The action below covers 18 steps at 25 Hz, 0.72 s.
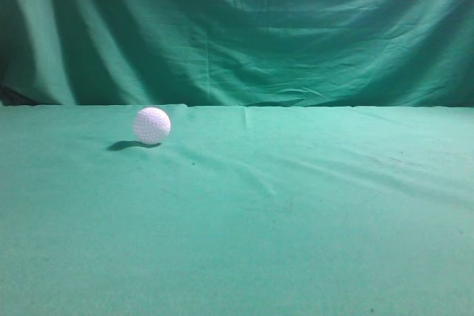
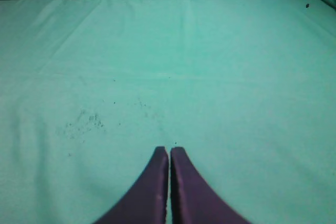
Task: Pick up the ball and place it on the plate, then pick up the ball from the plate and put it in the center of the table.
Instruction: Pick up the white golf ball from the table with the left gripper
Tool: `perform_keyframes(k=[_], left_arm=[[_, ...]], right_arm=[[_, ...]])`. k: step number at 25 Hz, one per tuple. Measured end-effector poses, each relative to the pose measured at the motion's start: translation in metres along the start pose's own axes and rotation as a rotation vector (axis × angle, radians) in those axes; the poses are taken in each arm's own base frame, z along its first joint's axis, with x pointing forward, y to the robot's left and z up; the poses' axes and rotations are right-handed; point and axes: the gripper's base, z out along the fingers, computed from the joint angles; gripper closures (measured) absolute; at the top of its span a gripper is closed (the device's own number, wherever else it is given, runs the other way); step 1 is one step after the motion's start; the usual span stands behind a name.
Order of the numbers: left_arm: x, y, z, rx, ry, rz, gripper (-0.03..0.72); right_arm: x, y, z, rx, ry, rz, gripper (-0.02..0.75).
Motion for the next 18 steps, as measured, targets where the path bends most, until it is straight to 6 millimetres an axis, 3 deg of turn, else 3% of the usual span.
perform_keyframes(k=[18], left_arm=[[0.0,0.0,0.0,0.0,0.0,0.0,0.688]], right_arm=[[0.0,0.0,0.0,0.0,0.0,0.0,0.738]])
